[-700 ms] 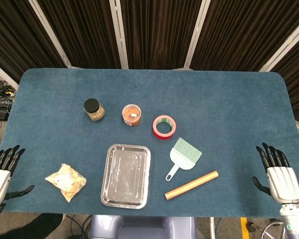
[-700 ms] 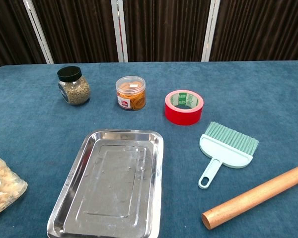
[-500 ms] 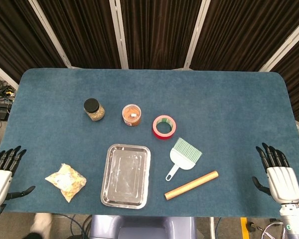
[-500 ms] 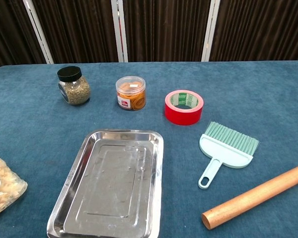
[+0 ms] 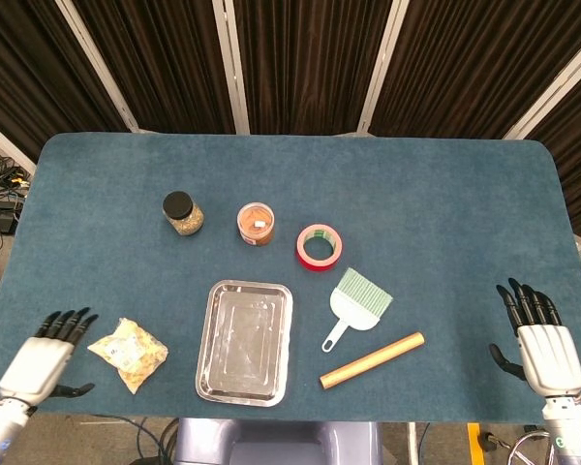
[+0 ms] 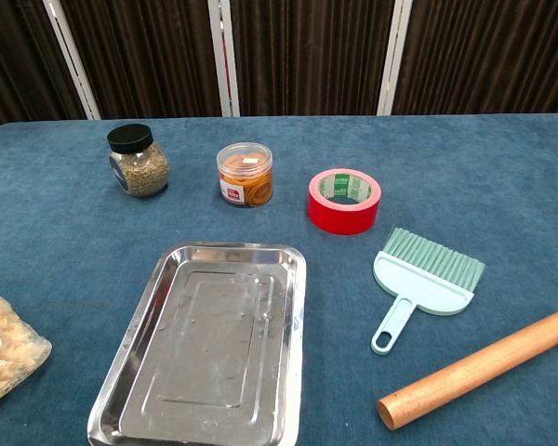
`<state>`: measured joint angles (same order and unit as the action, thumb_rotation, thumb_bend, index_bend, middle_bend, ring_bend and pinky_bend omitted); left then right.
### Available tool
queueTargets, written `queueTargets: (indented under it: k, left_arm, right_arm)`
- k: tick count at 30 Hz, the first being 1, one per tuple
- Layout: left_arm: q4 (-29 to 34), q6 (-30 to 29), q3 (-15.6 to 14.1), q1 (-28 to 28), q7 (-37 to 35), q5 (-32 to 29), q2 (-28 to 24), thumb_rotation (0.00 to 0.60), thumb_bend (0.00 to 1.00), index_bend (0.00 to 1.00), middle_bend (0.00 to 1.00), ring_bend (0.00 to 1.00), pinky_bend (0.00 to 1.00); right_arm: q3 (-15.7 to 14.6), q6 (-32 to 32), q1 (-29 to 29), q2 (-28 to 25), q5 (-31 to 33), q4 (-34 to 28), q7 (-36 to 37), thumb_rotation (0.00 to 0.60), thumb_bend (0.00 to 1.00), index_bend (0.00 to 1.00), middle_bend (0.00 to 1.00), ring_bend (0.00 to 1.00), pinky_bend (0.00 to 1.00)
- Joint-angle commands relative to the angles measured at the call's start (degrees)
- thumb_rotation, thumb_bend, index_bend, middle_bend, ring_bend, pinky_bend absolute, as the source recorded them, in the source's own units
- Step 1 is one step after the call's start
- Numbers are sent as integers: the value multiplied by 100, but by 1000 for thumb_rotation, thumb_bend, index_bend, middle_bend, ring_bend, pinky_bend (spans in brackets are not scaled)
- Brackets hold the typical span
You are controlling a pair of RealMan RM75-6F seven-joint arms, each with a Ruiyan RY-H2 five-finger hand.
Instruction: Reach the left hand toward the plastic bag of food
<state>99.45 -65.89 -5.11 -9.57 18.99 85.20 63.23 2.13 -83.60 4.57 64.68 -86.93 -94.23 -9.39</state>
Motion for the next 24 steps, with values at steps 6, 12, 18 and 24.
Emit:
queueTargets:
  k: [6, 12, 18, 24]
  left_arm:
    - [-76, 555, 190, -437, 928, -664, 824, 600, 106, 38, 16, 12, 131]
    - [-218, 299, 193, -416, 1364, -733, 1279, 600, 269, 488, 489, 442, 561]
    - [184, -310, 428, -378, 968, -413, 1078, 600, 336, 651, 684, 628, 702]
    - [884, -573, 788, -591, 798, -110, 800, 600, 336, 636, 673, 620, 695]
  right_arm:
    - [4, -23, -12, -25, -4, -2, 66, 600, 302, 0, 0, 0, 92]
    - [13, -34, -16, -35, 1, 10, 117, 600, 303, 0, 0, 0, 92]
    - [12, -25, -12, -33, -1, 12, 120, 600, 302, 0, 0, 0, 92]
    - [-2, -6, 3, -4, -30, 10, 44, 600, 302, 0, 0, 0, 92]
